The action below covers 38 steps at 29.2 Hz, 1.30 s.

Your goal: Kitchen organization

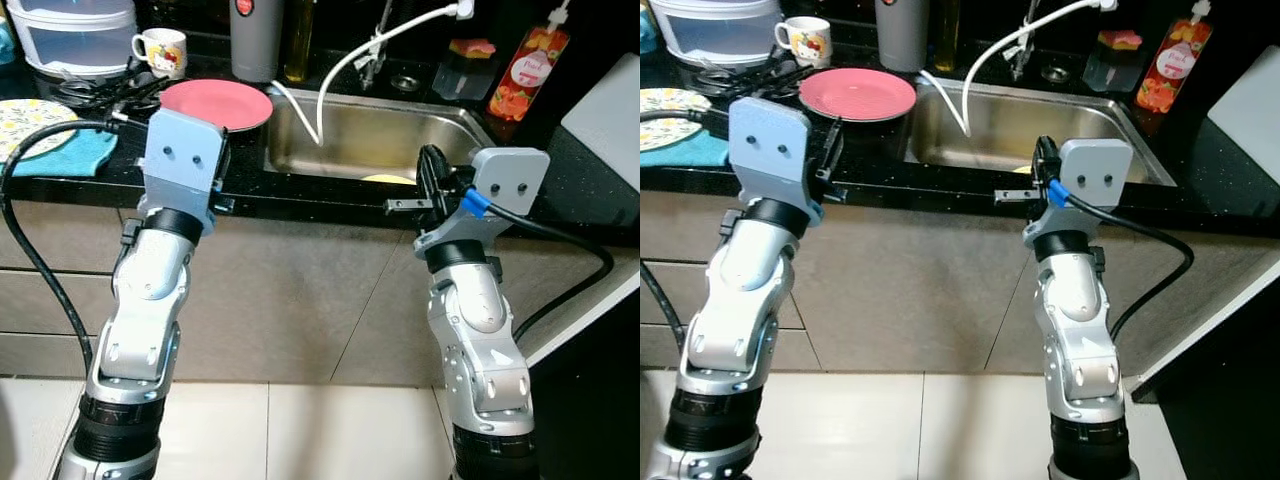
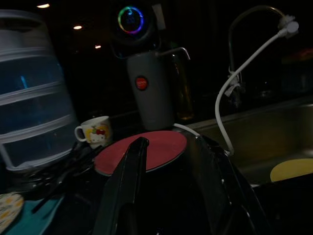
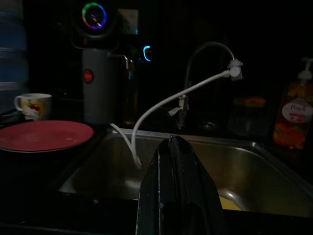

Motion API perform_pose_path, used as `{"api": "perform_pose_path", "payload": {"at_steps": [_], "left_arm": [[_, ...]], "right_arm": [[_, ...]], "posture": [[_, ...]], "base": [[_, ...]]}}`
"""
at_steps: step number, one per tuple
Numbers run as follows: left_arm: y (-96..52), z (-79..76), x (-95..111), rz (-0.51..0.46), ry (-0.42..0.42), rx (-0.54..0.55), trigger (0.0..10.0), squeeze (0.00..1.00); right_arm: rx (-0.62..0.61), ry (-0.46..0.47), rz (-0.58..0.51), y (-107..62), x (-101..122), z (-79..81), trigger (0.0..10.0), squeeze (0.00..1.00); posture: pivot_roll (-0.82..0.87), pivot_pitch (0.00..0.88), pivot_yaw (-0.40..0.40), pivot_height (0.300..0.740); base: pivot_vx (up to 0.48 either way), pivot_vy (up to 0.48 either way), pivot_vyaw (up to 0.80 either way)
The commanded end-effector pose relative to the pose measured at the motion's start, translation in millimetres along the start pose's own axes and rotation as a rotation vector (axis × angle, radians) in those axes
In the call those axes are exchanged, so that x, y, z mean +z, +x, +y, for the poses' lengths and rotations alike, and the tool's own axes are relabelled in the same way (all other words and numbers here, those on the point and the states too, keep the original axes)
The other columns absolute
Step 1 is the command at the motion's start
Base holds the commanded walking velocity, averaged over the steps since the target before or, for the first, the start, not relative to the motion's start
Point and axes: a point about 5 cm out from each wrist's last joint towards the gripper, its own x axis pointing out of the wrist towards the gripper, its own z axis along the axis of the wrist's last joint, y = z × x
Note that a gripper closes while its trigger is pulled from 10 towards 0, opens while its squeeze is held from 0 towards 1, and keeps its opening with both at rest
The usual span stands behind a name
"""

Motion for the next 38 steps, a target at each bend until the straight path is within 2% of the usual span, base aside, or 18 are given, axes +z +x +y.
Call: {"api": "perform_pose_path", "payload": {"at_steps": [1,38], "left_arm": [[0.8,-1.3,-1.6,0.005,0.011,-0.009,10.0,0.0],[0.8,-2.6,-3.5,0.016,0.009,-0.007,10.0,0.0]], "right_arm": [[-0.014,-0.002,0.011,-1.0,-0.7,-2.7,10.0,0.0],[-0.008,0.004,0.028,-3.0,-3.3,-1.9,10.0,0.0]], "posture": [[0.17,0.044,-0.102,0.74],[0.17,0.046,-0.105,0.74]], "base": [[0.334,0.0,0.0],[0.317,0.0,0.0]]}}
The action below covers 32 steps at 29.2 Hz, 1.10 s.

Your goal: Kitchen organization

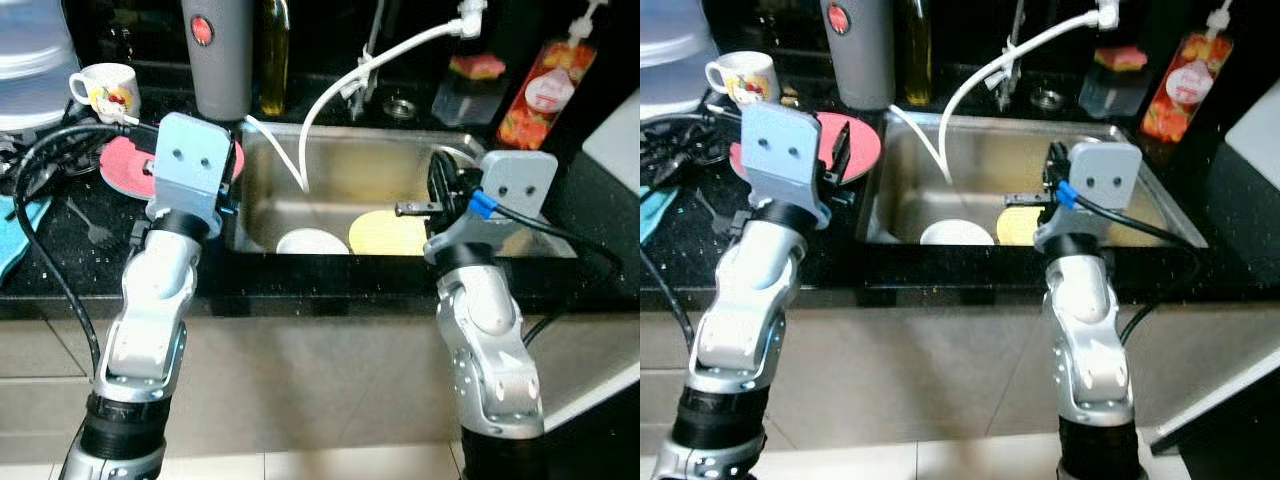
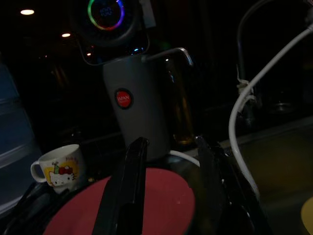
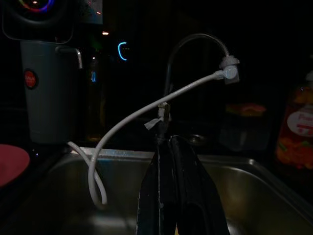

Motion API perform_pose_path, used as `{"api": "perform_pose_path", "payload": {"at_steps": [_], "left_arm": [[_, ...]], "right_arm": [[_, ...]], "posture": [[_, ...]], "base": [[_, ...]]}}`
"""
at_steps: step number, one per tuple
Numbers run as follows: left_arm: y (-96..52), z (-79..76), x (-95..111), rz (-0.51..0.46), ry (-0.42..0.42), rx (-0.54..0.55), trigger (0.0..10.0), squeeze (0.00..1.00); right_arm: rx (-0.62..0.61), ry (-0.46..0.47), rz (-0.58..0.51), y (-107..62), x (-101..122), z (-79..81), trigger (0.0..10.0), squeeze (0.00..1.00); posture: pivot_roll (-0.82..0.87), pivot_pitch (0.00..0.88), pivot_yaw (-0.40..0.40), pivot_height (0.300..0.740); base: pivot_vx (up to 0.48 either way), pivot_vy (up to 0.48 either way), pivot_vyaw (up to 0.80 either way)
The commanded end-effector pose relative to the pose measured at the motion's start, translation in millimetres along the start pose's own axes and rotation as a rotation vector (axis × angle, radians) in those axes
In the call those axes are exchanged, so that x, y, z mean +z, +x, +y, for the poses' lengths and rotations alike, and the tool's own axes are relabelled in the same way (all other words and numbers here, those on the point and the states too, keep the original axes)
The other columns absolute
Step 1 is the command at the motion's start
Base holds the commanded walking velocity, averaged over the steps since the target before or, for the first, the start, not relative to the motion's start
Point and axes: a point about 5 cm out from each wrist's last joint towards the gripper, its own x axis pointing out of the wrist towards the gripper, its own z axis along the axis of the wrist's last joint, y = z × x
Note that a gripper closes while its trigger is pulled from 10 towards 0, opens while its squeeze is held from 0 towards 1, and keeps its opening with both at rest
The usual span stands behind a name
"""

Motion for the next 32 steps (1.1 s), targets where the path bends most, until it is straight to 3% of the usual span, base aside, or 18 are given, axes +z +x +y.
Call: {"api": "perform_pose_path", "payload": {"at_steps": [1,13,21,22,23,25,26,30,32], "left_arm": [[-0.7,-0.1,-0.6,0.005,0.009,-0.002,10.0,0.0],[-1.5,-0.6,-1.2,0.005,-0.003,-0.001,10.0,0.0],[-1.2,0.5,-7.2,0.058,0.064,-0.012,10.0,0.0],[-1.2,1.5,-7.6,0.065,0.095,-0.009,10.0,0.0],[-3.2,2.3,-8.0,0.059,0.193,-0.008,10.0,0.0],[-4.1,2.1,-8.3,0.057,0.235,-0.011,10.0,0.0],[-12.8,-1.9,-14.9,0.068,0.321,-0.039,10.0,0.0],[-21.3,-4.9,-21.4,0.09,0.388,-0.072,10.0,0.0],[-32.8,-4.0,-32.1,0.147,0.5,-0.119,10.0,0.0]], "right_arm": [[0.002,0.009,0.006,-0.8,0.0,1.0,10.0,0.0],[0.006,0.011,0.008,-1.0,-0.3,2.4,10.0,0.0],[0.009,0.013,0.012,-1.7,-1.4,3.1,10.0,0.0],[0.01,0.013,0.014,-2.0,-2.0,3.3,10.0,0.0],[0.021,0.017,0.025,-3.2,-5.0,4.4,10.0,0.0],[0.025,0.018,0.03,-3.7,-6.3,4.9,10.0,0.0],[0.051,0.023,0.071,-8.7,-16.8,8.2,10.0,0.0],[0.069,0.023,0.117,-14.8,-28.1,10.1,10.0,0.0],[0.079,0.013,0.179,-23.7,-42.5,10.1,10.0,0.0]], "posture": [[0.17,0.046,-0.105,0.74],[0.17,0.047,-0.106,0.74],[0.18,0.047,-0.104,0.74],[0.18,0.047,-0.104,0.74],[0.18,0.044,-0.104,0.74],[0.18,0.044,-0.104,0.74],[0.18,0.041,-0.105,0.74],[0.18,0.04,-0.105,0.74],[0.19,0.038,-0.107,0.74]], "base": [[0.244,0.0,0.0],[0.02,0.0,0.0],[0.0,0.0,0.0],[0.0,0.0,0.0],[0.0,0.0,0.0],[0.0,0.0,0.0],[0.0,0.0,0.0],[0.0,0.0,0.0],[0.0,0.0,0.0]]}}
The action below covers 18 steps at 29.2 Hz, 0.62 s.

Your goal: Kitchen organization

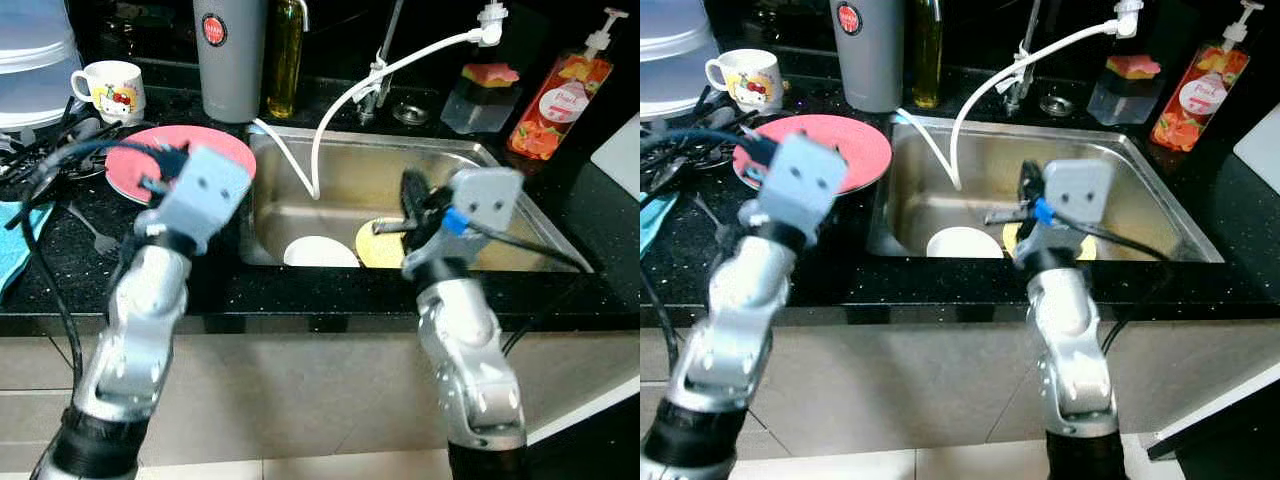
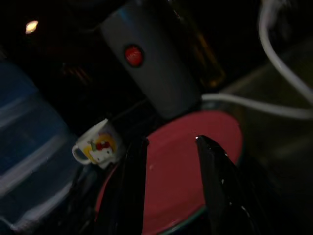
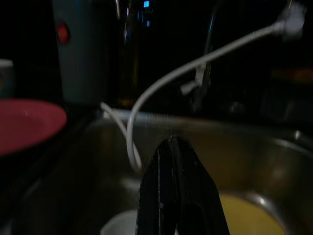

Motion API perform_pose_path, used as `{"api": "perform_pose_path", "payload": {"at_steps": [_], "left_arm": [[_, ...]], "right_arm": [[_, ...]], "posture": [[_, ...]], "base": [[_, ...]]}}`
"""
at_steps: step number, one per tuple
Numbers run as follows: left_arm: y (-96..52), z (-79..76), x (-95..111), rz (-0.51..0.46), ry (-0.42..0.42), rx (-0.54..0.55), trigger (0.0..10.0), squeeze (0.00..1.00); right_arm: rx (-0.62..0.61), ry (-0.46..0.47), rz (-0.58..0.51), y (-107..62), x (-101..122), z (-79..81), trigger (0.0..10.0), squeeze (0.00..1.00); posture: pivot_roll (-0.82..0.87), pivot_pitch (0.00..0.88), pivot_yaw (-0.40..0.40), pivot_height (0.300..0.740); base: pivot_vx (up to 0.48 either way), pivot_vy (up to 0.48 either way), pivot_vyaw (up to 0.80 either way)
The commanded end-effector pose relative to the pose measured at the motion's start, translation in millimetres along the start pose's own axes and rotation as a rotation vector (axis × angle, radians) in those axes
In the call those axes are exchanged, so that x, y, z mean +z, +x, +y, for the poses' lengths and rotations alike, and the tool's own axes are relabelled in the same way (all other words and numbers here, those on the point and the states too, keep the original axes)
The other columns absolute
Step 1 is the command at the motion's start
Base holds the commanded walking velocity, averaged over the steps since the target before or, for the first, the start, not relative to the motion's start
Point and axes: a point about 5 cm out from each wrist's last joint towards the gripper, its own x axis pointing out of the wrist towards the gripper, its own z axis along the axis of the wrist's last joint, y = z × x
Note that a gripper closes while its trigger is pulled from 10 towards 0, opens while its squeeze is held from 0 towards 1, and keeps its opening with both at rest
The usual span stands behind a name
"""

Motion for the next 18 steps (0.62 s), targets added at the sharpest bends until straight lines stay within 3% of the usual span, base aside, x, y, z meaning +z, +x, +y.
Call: {"api": "perform_pose_path", "payload": {"at_steps": [1,7,15,16,18], "left_arm": [[-9.2,-5.3,-9.7,0.061,0.108,-0.071,10.0,0.0],[-11.3,-3.7,-16.8,0.129,0.175,-0.131,10.0,0.0],[6.4,9.1,-11.1,0.173,0.138,-0.123,10.0,0.0],[14.4,12.7,-9.0,0.195,0.105,-0.145,10.0,0.0],[14.4,12.7,-9.0,0.195,0.105,-0.145,10.0,0.0]], "right_arm": [[0.004,-0.011,0.074,-7.4,-18.1,-1.7,10.0,0.0],[-0.003,0.009,0.089,-5.6,-20.9,-1.2,10.0,0.0],[0.011,0.003,0.033,4.1,-9.0,-1.5,10.0,0.0],[0.024,-0.002,0.015,7.6,-4.9,-0.1,10.0,0.0],[0.024,-0.002,0.015,7.6,-4.9,-0.1,10.0,0.0]], "posture": [[0.19,0.038,-0.109,0.74],[0.19,0.036,-0.112,0.74],[0.21,0.04,-0.13,0.74],[0.21,0.039,-0.133,0.74],[0.21,0.039,-0.133,0.74]], "base": [[0.0,0.0,0.0],[0.0,0.0,0.0],[0.0,0.0,0.0],[0.0,0.0,0.0],[0.0,0.0,0.0]]}}
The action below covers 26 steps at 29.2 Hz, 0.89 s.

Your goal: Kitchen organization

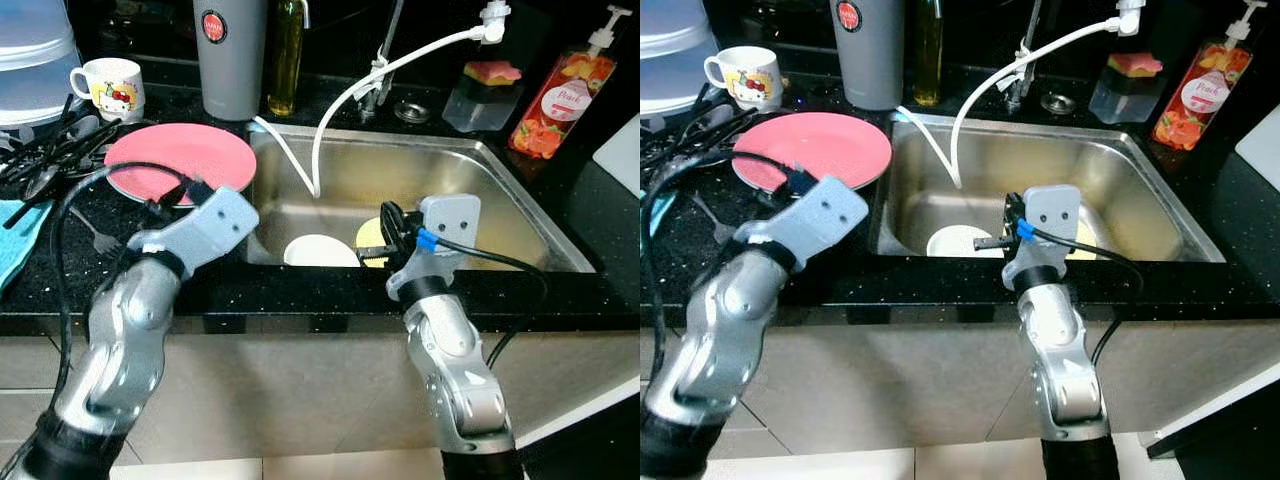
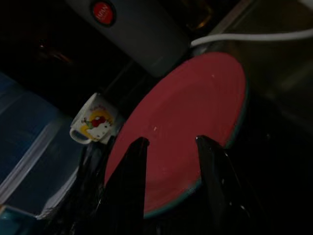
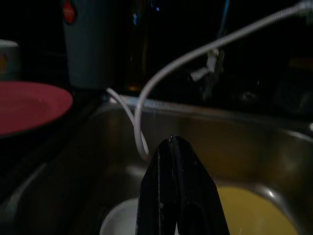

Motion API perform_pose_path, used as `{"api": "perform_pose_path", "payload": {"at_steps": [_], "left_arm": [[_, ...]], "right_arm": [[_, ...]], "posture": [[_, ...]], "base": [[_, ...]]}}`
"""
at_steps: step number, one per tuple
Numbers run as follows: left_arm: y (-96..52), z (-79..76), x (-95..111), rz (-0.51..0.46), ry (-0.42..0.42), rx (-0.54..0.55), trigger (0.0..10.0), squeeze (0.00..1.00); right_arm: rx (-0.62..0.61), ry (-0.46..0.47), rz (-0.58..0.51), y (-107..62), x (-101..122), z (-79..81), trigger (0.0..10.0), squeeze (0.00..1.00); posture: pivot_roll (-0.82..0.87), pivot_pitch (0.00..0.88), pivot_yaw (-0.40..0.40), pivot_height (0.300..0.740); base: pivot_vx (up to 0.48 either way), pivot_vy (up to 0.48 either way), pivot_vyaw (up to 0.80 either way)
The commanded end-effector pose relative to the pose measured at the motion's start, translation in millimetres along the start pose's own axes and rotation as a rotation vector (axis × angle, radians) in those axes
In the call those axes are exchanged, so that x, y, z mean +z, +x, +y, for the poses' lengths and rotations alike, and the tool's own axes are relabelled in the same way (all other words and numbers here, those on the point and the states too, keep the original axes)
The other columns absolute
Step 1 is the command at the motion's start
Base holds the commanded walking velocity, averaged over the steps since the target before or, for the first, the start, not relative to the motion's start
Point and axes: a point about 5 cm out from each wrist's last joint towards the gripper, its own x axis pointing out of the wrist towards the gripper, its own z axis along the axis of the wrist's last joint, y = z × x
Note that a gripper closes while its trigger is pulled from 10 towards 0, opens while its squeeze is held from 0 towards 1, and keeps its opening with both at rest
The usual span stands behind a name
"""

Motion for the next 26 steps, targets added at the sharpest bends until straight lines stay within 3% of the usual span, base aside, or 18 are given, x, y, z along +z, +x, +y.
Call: {"api": "perform_pose_path", "payload": {"at_steps": [1,3,4,7,11,23,26], "left_arm": [[2.2,-4.7,-3.7,0.038,-0.022,-0.071,10.0,0.0],[5.3,-5.1,-4.7,0.053,-0.017,-0.116,10.0,0.0],[9.6,-6.6,-7.2,0.06,0.043,-0.192,10.0,0.0],[12.4,-6.2,-10.6,0.072,0.076,-0.209,10.0,0.0],[14.1,-4.9,-12.3,0.067,0.109,-0.204,10.0,0.0],[15.3,2.4,-10.6,0.079,0.1,-0.179,10.0,0.0],[15.5,7.9,-7.6,0.043,0.097,-0.113,10.0,0.0]], "right_arm": [[-0.011,-0.005,0.0,0.1,-0.6,-5.2,10.0,0.0],[-0.005,-0.004,-0.007,2.0,1.9,-4.1,10.0,0.0],[0.001,-0.002,-0.018,4.5,5.6,-2.3,10.0,0.0],[0.004,0.0,-0.026,5.6,7.5,-1.2,10.0,0.0],[0.001,0.002,-0.029,5.9,8.0,-0.9,10.0,0.0],[0.002,0.013,-0.037,8.5,8.6,2.5,10.0,0.0],[-0.019,0.041,-0.037,10.2,8.2,3.5,10.0,0.0]], "posture": [[0.21,0.039,-0.133,0.74],[0.21,0.04,-0.133,0.74],[0.21,0.041,-0.132,0.74],[0.21,0.039,-0.128,0.74],[0.21,0.042,-0.127,0.74],[0.22,0.047,-0.124,0.74],[0.22,0.043,-0.122,0.74]], "base": [[0.0,0.0,0.0],[0.0,0.0,0.0],[0.0,0.0,0.0],[0.0,0.0,0.0],[0.0,0.0,0.0],[0.0,0.0,0.0],[0.0,0.0,0.0]]}}
